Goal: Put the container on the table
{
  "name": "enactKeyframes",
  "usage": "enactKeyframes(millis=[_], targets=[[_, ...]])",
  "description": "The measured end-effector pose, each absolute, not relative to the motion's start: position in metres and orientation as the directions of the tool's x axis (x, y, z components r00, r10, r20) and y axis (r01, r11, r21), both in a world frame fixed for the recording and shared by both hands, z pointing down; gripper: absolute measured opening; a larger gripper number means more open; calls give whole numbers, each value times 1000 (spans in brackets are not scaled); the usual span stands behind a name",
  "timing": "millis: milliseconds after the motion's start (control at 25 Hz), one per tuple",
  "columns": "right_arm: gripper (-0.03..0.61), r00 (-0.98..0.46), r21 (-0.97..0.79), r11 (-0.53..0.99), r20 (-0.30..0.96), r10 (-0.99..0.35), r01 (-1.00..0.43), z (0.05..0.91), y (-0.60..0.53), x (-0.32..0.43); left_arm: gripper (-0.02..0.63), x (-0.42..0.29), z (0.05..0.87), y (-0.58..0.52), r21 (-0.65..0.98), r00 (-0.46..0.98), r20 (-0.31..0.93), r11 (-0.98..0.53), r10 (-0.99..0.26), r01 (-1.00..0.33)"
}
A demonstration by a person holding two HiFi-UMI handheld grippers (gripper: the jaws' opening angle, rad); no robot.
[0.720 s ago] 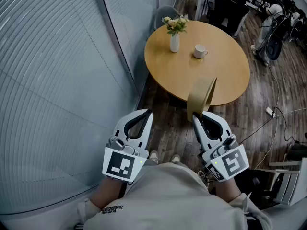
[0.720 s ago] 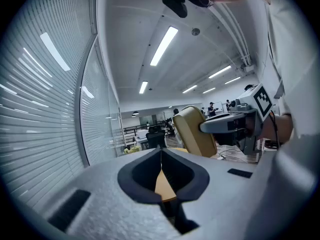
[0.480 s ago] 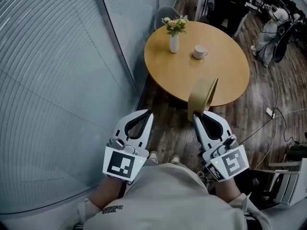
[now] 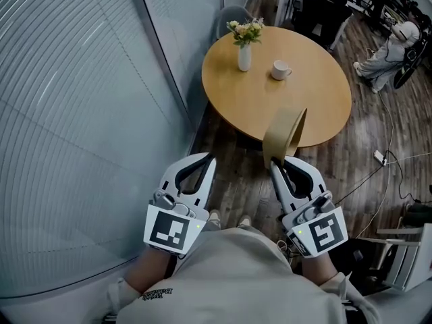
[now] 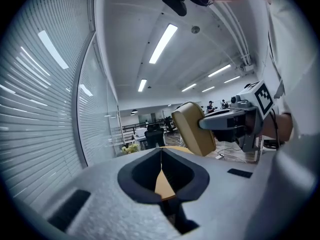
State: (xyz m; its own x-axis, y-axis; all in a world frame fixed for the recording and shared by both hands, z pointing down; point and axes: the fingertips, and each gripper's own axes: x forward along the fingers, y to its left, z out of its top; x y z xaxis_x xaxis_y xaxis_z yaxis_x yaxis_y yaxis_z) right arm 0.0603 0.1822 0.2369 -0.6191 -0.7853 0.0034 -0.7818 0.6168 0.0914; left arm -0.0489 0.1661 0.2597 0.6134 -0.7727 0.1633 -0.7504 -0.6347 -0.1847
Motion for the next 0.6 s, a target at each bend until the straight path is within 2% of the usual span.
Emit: enactKeyframes(millis=[600], targets=[[37,-648,88,648,29,-761,-757,251,193,97,23,-12,273,178,-177,596,195,-626,-779,-760]])
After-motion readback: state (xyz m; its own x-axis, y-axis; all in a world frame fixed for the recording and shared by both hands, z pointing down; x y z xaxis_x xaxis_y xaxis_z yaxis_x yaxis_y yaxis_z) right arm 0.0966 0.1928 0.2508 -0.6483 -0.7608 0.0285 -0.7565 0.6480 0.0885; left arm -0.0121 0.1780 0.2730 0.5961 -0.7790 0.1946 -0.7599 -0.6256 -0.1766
